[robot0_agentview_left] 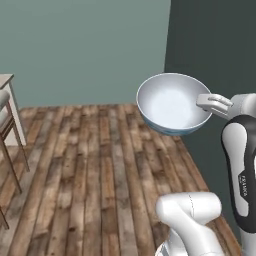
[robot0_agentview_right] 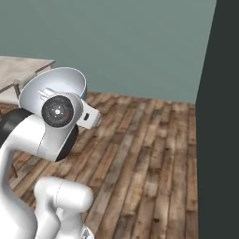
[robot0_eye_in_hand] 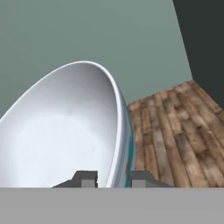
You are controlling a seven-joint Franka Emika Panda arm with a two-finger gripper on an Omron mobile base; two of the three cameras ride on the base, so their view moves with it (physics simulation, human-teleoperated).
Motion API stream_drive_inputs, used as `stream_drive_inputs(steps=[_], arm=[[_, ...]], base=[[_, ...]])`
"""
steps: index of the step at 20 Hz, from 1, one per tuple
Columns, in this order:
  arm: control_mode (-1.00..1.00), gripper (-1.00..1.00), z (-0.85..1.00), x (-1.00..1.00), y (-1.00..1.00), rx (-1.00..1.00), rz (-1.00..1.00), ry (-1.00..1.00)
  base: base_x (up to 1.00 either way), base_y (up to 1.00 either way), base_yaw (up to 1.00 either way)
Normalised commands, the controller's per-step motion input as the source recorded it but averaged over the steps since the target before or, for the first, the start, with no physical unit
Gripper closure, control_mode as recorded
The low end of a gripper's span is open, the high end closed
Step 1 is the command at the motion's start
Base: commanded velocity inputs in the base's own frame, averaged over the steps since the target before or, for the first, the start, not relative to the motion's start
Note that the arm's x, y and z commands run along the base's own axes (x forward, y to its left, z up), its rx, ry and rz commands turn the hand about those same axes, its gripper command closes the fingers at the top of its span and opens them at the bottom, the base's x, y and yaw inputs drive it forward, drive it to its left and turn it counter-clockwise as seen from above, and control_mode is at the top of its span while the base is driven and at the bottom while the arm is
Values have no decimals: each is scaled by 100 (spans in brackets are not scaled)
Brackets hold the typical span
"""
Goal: Take the smaller bowl and place it next to the appetizer plate on the dining counter , and place the larger bowl next to the plate with cooked food.
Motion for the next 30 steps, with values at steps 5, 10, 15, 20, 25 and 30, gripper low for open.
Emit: stream_drive_inputs(steps=[5, 10, 15, 20, 25, 30], arm=[[100, 100, 0, 0, 0, 0, 0, 0], [100, 100, 0, 0, 0, 0, 0, 0], [100, 100, 0, 0, 0, 0, 0, 0], [100, 100, 0, 0, 0, 0, 0, 0], [100, 100, 0, 0, 0, 0, 0, 0], [100, 100, 0, 0, 0, 0, 0, 0]], base=[[100, -9, 12], [100, -11, 11], [100, -12, 11], [100, -13, 14], [100, -11, 18], [100, -8, 19]])
